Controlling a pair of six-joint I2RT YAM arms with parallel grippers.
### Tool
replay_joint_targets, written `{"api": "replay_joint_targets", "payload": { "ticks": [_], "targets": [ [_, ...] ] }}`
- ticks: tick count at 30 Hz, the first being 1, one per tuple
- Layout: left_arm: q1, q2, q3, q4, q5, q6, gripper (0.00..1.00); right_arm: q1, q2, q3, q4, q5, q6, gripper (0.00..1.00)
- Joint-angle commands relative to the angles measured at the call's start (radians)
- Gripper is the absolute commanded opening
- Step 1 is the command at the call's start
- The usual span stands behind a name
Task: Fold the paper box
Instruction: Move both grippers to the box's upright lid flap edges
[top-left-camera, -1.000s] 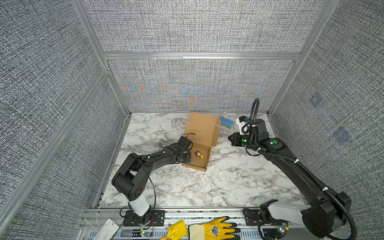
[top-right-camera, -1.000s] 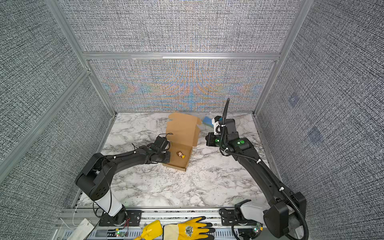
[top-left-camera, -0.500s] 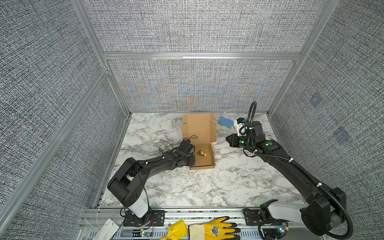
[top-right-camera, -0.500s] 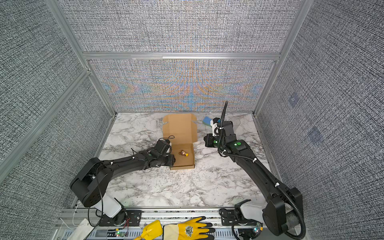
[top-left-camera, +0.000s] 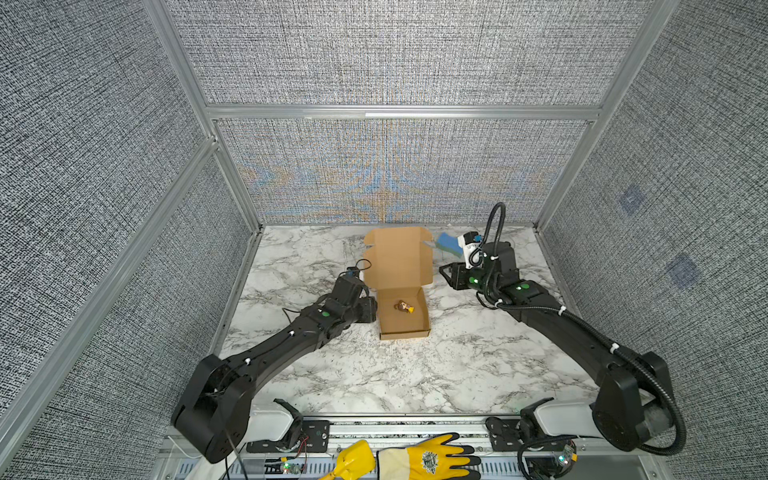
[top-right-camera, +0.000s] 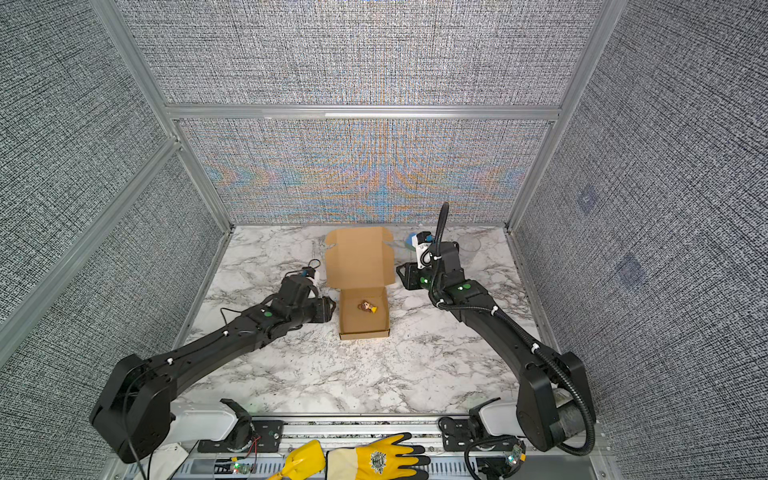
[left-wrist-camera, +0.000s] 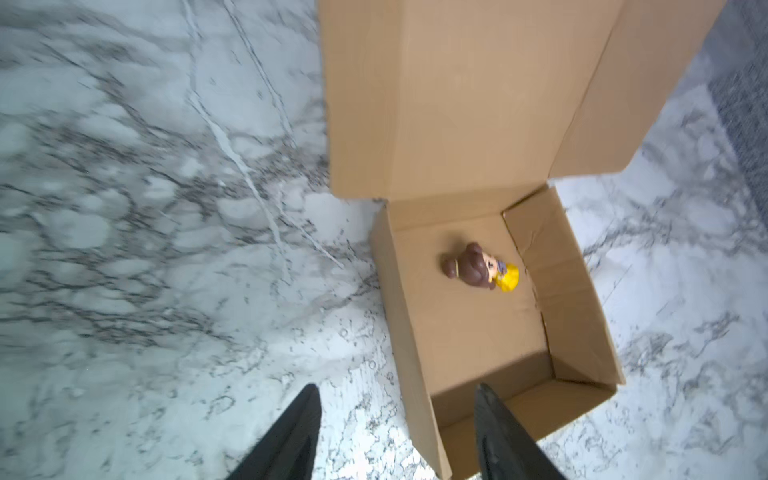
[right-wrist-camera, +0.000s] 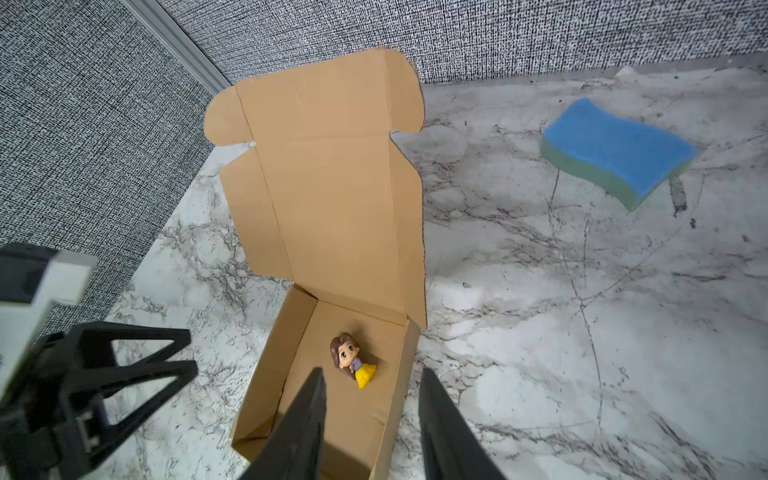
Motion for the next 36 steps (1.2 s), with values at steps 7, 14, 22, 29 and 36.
{"api": "replay_joint_targets", "payload": {
  "ticks": [7,14,22,29,36],
  "targets": [
    [0.217,-0.062,-0.051,0.151,0.085,0.015,0.62,-0.032,0.077,-0.004,0.148,-0.077,-0.040,0.39],
    [0.238,0.055,-0.012,0.327,0.237,0.071,0.62,-0.055,0.141,0.004,0.211,-0.127,-0.067,0.39],
    [0.240,0.203,0.109,0.348,0.345,0.130,0.61,-0.067,0.209,0.030,0.272,-0.176,-0.080,0.39],
    [0.240,0.320,0.233,0.278,0.426,0.212,0.56,-0.067,0.269,0.072,0.276,-0.180,-0.091,0.39],
    [0.245,0.395,0.308,0.233,0.403,0.259,0.51,-0.066,0.303,0.097,0.281,-0.181,-0.098,0.38]
  ]
}}
